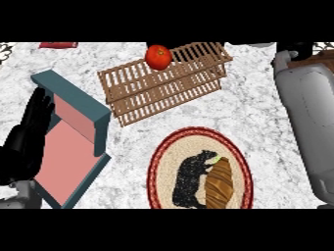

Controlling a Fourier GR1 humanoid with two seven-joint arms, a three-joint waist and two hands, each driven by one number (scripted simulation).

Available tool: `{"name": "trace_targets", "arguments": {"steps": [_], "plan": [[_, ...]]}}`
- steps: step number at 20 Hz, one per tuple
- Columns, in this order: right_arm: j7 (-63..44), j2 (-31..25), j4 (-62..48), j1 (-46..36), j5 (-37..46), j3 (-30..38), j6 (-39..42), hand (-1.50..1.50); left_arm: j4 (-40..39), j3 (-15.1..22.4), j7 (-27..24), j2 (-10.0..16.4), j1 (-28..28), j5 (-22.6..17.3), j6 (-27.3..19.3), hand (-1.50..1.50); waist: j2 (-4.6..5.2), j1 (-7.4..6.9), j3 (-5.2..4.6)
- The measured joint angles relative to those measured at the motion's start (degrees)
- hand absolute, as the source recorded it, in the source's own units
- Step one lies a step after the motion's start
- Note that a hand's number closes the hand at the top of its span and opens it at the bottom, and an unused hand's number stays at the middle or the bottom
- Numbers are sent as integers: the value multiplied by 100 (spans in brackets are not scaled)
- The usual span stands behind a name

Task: Pick the tomato from the placemat and place it in the tiered shelf

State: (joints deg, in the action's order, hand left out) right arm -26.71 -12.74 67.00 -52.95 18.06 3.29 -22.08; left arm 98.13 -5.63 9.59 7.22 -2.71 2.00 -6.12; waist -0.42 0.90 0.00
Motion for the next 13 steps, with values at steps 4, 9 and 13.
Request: {"name": "trace_targets", "arguments": {"steps": [4,9,13], "plan": [[-179,-587,874,750,-436,340,598,-150,85,-63,33,49,31,-54,45,0,0,19,1],[-242,-1079,1752,1532,-1081,796,1306,-150,-66,-32,-65,-11,-38,-18,42,0,18,-14,2],[104,-1326,1848,1924,-1519,1178,1753,-150,15,-68,-41,17,18,-65,109,0,29,-57,0]]}}
